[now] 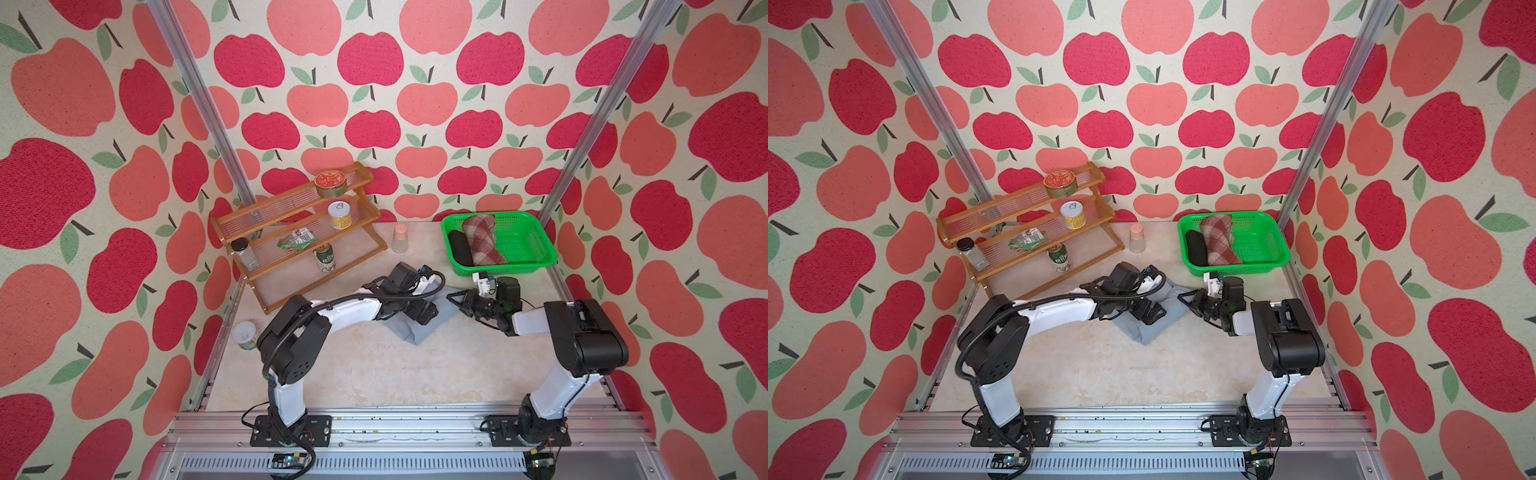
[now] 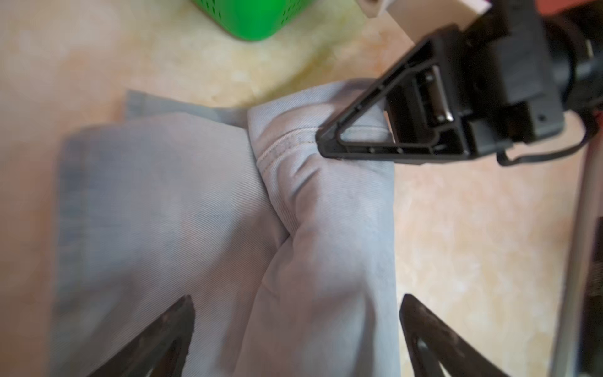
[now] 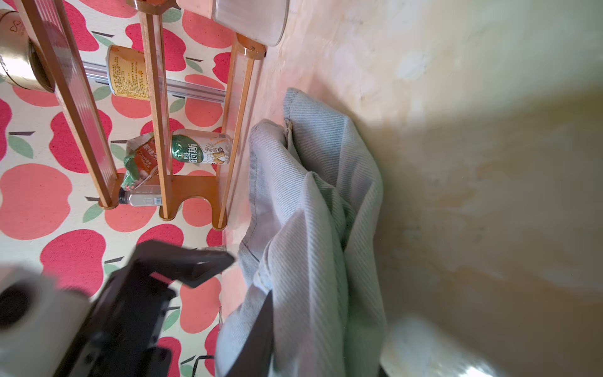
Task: Roll up the skirts
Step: Roll the skirt at the center of the board.
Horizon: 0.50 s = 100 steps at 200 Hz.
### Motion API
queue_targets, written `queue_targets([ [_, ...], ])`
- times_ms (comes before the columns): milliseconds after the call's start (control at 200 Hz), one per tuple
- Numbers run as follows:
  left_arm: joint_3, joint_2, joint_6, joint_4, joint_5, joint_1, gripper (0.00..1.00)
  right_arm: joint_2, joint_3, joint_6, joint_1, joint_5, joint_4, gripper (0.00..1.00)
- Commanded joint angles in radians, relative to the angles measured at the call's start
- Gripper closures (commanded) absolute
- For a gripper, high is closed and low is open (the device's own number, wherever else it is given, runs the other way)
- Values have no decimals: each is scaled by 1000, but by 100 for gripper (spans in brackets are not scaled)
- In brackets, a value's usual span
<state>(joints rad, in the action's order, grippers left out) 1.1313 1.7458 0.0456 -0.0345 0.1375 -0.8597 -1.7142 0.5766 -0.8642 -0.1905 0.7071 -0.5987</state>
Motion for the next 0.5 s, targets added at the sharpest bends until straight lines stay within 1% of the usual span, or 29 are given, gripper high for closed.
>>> queue_targets([
  [0, -72, -40, 324, 140, -424, -166, 1, 40, -8, 63, -4, -87, 149, 100],
  [55, -60, -19, 367, 137, -470, -203, 1, 57, -7, 64, 1, -108, 180, 100],
  [175, -73, 41, 455, 181, -516, -281, 1, 101, -2, 78, 11, -156, 260, 100],
  [295, -28, 159, 517, 174, -587, -347, 0, 126, 8, 87, 22, -171, 303, 100],
  [380, 17, 257, 552, 183, -674, -365, 1, 141, 7, 85, 34, -166, 314, 100],
  [430, 41, 299, 552, 185, -716, -365, 0, 148, 5, 85, 39, -162, 321, 100],
  [495, 68, 332, 545, 175, -734, -361, 1, 158, 1, 89, 46, -155, 331, 100],
])
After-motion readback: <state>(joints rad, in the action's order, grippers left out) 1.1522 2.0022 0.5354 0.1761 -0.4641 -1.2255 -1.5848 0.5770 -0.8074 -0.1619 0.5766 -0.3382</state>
